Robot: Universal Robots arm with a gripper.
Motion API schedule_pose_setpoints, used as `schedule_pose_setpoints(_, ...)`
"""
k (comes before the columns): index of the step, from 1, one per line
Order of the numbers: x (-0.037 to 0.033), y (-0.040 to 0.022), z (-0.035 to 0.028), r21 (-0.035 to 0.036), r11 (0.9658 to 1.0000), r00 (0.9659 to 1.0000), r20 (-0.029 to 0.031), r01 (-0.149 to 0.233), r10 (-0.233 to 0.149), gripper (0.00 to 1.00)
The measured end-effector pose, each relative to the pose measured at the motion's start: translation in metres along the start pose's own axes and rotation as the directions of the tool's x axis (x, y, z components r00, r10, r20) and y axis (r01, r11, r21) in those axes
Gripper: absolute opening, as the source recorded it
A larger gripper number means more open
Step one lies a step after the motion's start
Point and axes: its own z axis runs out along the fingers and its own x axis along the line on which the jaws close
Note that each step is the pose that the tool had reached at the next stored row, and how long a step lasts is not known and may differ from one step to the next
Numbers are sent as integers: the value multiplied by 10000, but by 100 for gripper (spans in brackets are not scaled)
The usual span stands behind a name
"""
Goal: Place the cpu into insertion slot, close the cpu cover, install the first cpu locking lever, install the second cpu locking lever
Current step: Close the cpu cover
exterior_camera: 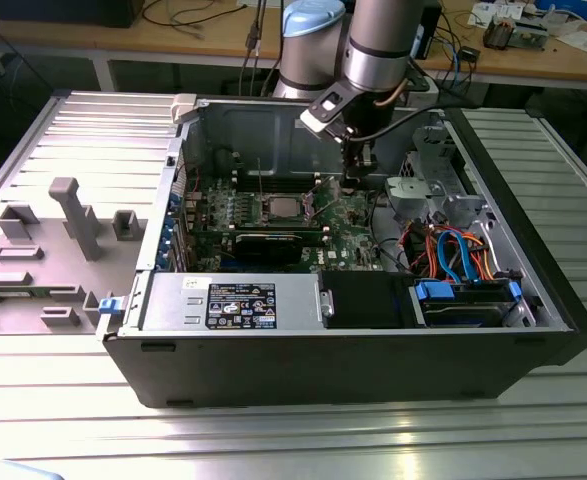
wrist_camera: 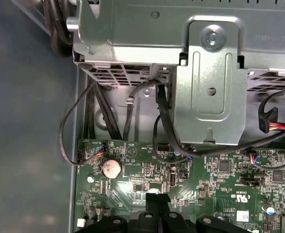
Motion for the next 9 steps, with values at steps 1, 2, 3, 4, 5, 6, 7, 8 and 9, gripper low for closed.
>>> schedule_pose_setpoints(1,1,-18,0,1,10000,10000,1,2,-2,11)
schedule_pose_setpoints(2,2,-30,0,1,10000,10000,1,1,-1,11)
schedule_pose_setpoints(3,2,-44,0,1,10000,10000,0,1,-1,11)
schedule_pose_setpoints(4,2,-48,1,1,10000,10000,0,1,-1,11)
schedule_pose_setpoints(5,3,-49,0,1,10000,10000,0,2,-2,11)
schedule_pose_setpoints(6,3,-49,0,1,10000,10000,0,2,-2,11)
schedule_pose_setpoints(7,3,-49,0,1,10000,10000,0,2,-2,11)
schedule_pose_setpoints(8,3,-50,0,1,10000,10000,1,1,-1,11)
schedule_pose_setpoints(9,3,-51,1,1,10000,10000,1,1,-1,11)
